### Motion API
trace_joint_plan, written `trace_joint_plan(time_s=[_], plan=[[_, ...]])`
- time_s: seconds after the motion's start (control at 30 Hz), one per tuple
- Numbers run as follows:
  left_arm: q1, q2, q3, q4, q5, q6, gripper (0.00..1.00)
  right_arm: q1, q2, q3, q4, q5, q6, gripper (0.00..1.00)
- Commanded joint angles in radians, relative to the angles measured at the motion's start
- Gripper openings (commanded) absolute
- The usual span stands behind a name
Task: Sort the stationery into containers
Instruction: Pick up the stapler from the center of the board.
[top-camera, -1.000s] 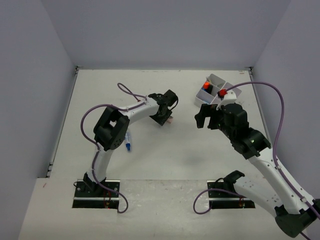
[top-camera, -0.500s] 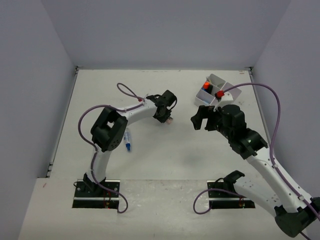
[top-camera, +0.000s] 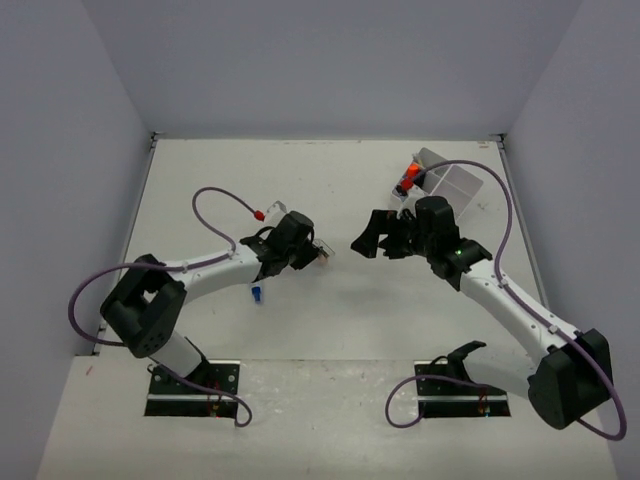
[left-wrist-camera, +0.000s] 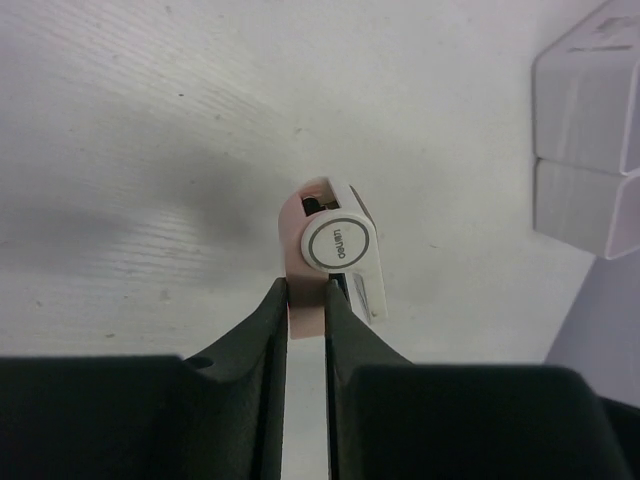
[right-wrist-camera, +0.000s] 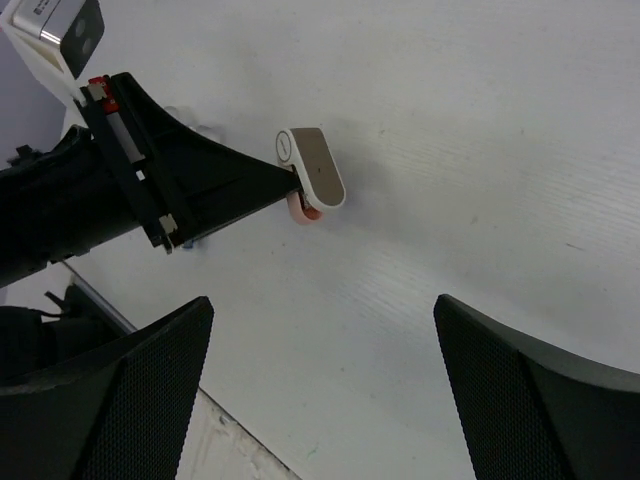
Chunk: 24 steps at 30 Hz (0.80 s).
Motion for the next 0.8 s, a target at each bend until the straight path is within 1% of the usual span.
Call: trace_joint_plan(time_s=[0.0, 0.13, 0.37, 0.5, 0.53, 0.6, 0.77], plan=[[-0.012, -0.113, -0.086, 0.285, 0.082, 0.077, 0.0, -0.003, 0.095, 0.014, 0.15, -0.155, 0.053, 0.9], [-0.015, -0.185, -0.123, 0.33, 0.118, 0.066, 0.0, 0.017, 0.152, 0.003, 0.232, -0.166, 0.108, 0.83], [-0.023, -0.253, -0.129, 0.344, 0.144, 0.041, 0.0, 0.062, 0.195, 0.015, 0.256, -0.093, 0.141, 0.77], [-0.03, -0.26, -0.136, 0.365, 0.178, 0.029, 0.0, 0.064, 0.206, 0.013, 0.289, -0.102, 0.13, 0.68], [-0.031, -0.257, -0.142, 0.381, 0.187, 0.028, 0.0, 0.065, 0.208, 0.016, 0.291, -0.108, 0.123, 0.61], [-0.035, -0.253, -0.145, 0.4, 0.217, 0.02, 0.0, 0.068, 0.205, 0.02, 0.293, -0.104, 0.106, 0.53], [-0.04, -0.253, -0.135, 0.398, 0.239, 0.024, 0.0, 0.068, 0.18, 0.019, 0.299, -0.097, 0.067, 0.49]])
